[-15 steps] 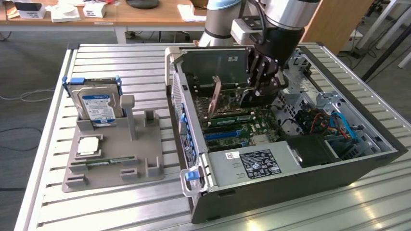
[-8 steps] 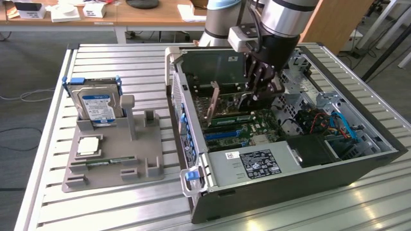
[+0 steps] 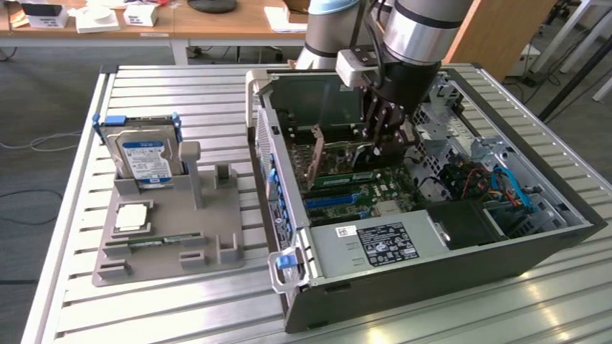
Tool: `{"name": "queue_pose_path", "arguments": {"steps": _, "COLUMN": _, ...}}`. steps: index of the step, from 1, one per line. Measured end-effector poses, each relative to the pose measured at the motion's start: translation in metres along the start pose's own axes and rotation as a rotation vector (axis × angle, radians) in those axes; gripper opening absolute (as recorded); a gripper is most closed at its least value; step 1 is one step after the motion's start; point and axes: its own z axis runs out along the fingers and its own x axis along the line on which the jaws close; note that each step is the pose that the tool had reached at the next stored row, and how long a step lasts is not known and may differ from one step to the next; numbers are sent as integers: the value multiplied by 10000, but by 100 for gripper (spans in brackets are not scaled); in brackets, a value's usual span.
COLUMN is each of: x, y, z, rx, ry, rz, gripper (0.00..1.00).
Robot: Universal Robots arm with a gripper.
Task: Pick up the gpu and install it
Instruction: 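Insert the gpu into the slot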
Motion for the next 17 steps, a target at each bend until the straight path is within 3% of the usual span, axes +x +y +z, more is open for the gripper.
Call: {"name": "queue_pose_path", "arguments": {"steps": 17, "x": -9, "y": 121, "z": 44, "rx": 35, "ry": 0, "rz": 1, "gripper": 27}}
